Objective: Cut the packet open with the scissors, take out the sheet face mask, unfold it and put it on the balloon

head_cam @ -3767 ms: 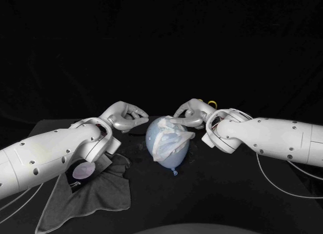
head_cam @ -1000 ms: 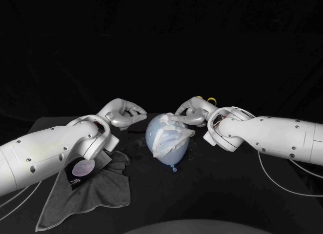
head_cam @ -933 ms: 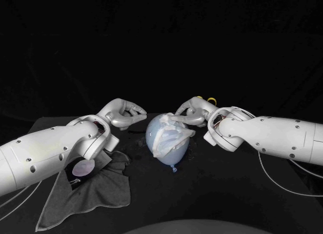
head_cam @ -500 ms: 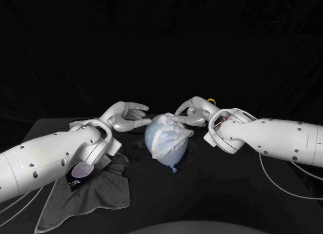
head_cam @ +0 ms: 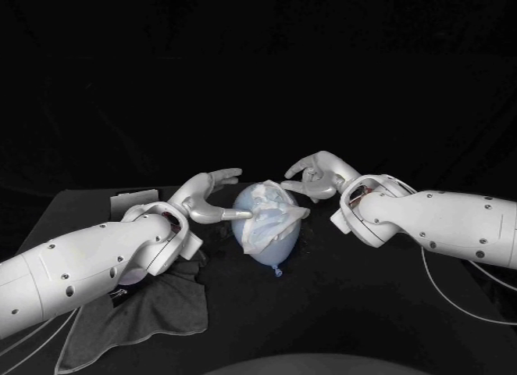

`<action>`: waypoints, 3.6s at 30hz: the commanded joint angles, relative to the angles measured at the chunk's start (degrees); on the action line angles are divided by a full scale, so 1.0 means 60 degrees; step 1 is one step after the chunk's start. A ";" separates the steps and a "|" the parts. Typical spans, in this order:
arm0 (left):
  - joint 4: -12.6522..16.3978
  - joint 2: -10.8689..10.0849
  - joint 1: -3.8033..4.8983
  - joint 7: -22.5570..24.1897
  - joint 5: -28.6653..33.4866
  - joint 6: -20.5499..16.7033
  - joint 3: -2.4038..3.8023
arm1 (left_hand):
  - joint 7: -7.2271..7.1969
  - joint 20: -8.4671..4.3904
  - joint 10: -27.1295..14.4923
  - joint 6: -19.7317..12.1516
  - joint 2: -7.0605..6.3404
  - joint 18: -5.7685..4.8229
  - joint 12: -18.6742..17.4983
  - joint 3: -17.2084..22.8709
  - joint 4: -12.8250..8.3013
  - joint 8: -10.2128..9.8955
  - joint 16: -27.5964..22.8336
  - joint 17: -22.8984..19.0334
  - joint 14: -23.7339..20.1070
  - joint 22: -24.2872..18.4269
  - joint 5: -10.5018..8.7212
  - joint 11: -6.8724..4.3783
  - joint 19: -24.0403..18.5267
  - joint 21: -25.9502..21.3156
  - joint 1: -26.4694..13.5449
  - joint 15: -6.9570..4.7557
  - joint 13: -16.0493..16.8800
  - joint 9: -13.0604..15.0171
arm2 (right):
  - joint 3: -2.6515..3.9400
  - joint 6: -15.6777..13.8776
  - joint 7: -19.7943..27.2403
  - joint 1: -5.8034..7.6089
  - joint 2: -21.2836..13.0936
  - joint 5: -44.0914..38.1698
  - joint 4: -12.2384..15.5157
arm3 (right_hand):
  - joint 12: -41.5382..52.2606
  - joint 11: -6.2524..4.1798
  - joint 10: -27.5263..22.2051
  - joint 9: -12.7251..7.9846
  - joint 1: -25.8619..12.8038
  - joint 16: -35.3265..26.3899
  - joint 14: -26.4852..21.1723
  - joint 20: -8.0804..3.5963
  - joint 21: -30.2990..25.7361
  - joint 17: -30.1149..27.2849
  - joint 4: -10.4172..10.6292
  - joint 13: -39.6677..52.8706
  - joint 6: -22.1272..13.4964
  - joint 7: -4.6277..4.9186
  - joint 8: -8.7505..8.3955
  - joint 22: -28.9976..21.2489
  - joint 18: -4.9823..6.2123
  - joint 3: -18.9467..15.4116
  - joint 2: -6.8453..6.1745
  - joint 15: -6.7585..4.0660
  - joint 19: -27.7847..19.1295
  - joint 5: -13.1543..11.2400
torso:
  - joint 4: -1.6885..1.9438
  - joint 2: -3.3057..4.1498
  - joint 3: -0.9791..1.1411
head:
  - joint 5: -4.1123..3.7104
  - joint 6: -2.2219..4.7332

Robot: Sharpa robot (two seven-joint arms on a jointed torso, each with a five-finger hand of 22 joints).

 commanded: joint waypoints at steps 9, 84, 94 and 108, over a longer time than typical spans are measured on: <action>-0.0117 0.0302 -0.0035 -0.1151 -0.0331 0.0251 0.0055 | 0.0893 -0.0005 0.0190 -0.0107 -0.0007 -0.0109 -0.0084 -0.0015 -0.0003 0.0053 -0.0123 0.0026 0.0052 -0.0028 0.0050 -0.0108 0.0030 -0.0057 -0.0127 -0.0118 0.0056 -0.0008 | 0.0002 0.0146 0.0215 -0.0080 0.0074 0.0285 0.0129 | 0.1835 -0.0068 0.1224 0.0060 0.0157 0.0459 0.0527 -0.0063 0.1167 0.0943 0.0130 0.1410 0.0307 -0.0093 0.0024 0.0505 -0.0235 -0.0320 0.0116 -0.0068 0.0736 0.0062 | -0.0008 0.0076 0.0038 | -0.0034 0.0046; -0.0276 0.0697 -0.0036 -0.1910 -0.0926 0.0424 0.0075 | 0.1761 -0.0025 0.0992 0.0594 0.0094 -0.0087 -0.0277 0.0652 -0.0010 0.0364 -0.0384 0.0048 0.0403 -0.0056 0.0049 0.0586 0.0264 -0.0050 0.0588 -0.0659 0.0070 0.0300 | 0.0014 -0.0506 0.0002 -0.0139 0.0258 0.0912 -0.0075 | 0.5121 -0.0718 0.3726 0.1422 0.0012 0.1139 0.1066 -0.0594 0.5066 0.2873 -0.1886 0.4543 0.1593 -0.0820 0.1616 0.2486 -0.0862 0.3502 0.0747 -0.0630 0.2255 0.0023 | -0.0021 0.0139 0.0063 | -0.0121 -0.0152; -0.0284 0.0677 -0.0036 -0.1917 -0.0924 0.0417 0.0074 | 0.1759 -0.0026 0.0993 0.0599 0.0093 -0.0086 -0.0290 0.0653 -0.0010 0.0368 -0.0398 0.0046 0.0400 -0.0057 0.0048 0.0583 0.0268 -0.0050 0.0595 -0.0668 0.0069 0.0303 | 0.0030 -0.0866 0.0086 -0.0138 0.0164 0.0970 -0.0066 | 0.5121 -0.0729 0.3726 0.1498 -0.0056 0.1139 0.1066 -0.0602 0.5075 0.2873 -0.1944 0.4543 0.1581 -0.0831 0.1675 0.2494 -0.0863 0.3579 0.0736 -0.0640 0.2260 0.0023 | -0.0020 0.0149 0.0061 | -0.0125 -0.0114; -0.0298 0.0675 -0.0036 -0.1944 -0.0894 0.0459 0.0074 | 0.1756 -0.0027 0.1006 0.0597 0.0096 -0.0085 -0.0301 0.0658 -0.0010 0.0370 -0.0424 0.0044 0.0391 -0.0058 0.0047 0.0580 0.0273 -0.0050 0.0599 -0.0679 0.0069 0.0302 | 0.0050 -0.0987 0.0054 -0.0136 0.0204 0.0956 -0.0340 | 0.5121 -0.0732 0.3726 0.1532 -0.0091 0.1139 0.1066 -0.0605 0.5064 0.2873 -0.1964 0.4543 0.1570 -0.0833 0.1699 0.2494 -0.0861 0.3614 0.0736 -0.0643 0.2257 0.0023 | -0.0015 0.0156 0.0057 | -0.0101 -0.0077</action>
